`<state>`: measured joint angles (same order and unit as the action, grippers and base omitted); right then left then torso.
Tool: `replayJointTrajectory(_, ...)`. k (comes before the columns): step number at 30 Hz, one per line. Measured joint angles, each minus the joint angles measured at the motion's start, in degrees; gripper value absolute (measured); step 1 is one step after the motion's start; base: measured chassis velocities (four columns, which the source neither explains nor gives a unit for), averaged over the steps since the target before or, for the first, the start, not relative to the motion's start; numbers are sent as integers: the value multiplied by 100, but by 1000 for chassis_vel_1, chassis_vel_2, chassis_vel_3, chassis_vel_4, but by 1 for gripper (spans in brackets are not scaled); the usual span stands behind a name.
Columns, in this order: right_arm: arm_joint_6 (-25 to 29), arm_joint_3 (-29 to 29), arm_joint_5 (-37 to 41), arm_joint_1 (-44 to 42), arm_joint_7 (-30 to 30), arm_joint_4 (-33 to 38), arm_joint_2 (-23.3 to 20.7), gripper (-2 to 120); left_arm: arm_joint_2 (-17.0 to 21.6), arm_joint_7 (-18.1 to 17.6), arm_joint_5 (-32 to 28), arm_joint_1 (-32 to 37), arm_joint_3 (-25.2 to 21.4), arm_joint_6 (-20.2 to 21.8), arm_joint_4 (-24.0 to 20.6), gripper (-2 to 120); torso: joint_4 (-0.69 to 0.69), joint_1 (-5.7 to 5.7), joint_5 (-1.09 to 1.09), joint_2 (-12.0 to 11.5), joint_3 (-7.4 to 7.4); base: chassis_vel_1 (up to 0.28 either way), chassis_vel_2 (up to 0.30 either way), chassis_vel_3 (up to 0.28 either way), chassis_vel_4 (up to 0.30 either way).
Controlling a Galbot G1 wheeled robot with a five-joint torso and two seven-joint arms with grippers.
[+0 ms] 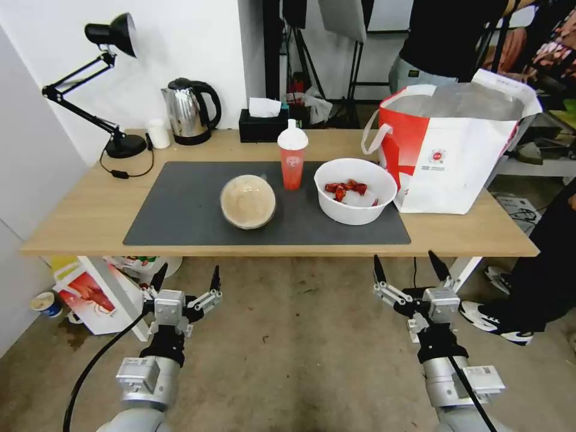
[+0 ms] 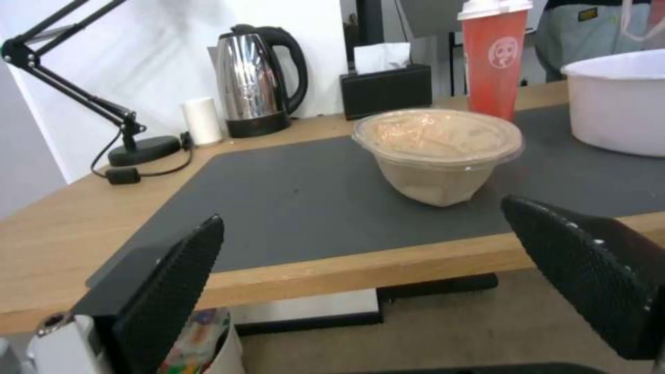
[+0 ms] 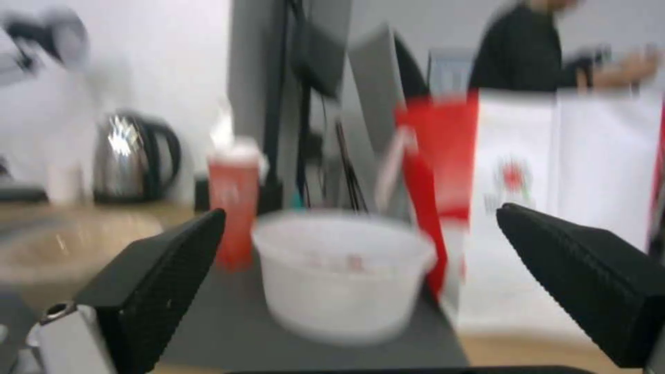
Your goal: Pick up the trash from the table and place it into the takeout bag.
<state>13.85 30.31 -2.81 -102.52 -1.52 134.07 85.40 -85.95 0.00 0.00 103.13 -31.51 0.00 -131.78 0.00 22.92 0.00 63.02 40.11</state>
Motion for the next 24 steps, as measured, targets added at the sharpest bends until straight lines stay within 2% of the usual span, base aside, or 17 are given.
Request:
replayJointTrajectory(2,511,-42,-108,24,-58,83,-20,100,0,0,0,0,0,0,0,100,0,0,0,0,0,0,0,0,0)
replayJointTrajectory(5,804,-35,-175,55,-122,116,-54,100,0,0,0,0,1,0,0,100,-2,0,1,0,0,0,0,0,0)
replayJointTrajectory(6,905,125,-211,113,-190,51,-172,100,1,-2,0,1,0,0,0,100,1,0,-2,0,0,0,0,0,0)
replayJointTrajectory(10,899,251,-254,130,-226,20,-248,100,0,-2,0,0,0,0,0,100,0,0,1,0,0,0,0,0,0)
replayJointTrajectory(14,595,525,-318,184,-293,34,-462,100,1,-2,0,0,0,0,0,100,-1,0,1,0,0,0,0,0,0)
replayJointTrajectory(16,128,953,-290,258,-597,52,-895,100,0,-2,0,0,0,0,0,100,-1,0,1,0,0,0,0,0,0)
replayJointTrajectory(17,128,953,-290,258,-597,52,-895,100,0,-2,0,0,0,0,0,100,-1,0,1,0,0,0,0,0,0)
replayJointTrajectory(20,-210,1445,-245,364,-1034,-93,-1465,100,1,0,0,0,0,0,0,100,0,0,2,0,0,0,0,0,0)
replayJointTrajectory(21,-375,1742,-229,433,-1277,-187,-1798,100,0,0,0,0,1,0,0,100,1,0,0,0,0,0,0,0,0)
replayJointTrajectory(22,-375,1742,-229,433,-1277,-187,-1798,100,0,0,0,0,1,0,0,100,1,0,0,0,0,0,0,0,0)
replayJointTrajectory(24,-504,2020,-181,499,-1489,-254,-2116,100,0,0,0,0,0,0,0,100,0,0,2,0,0,0,0,0,0)
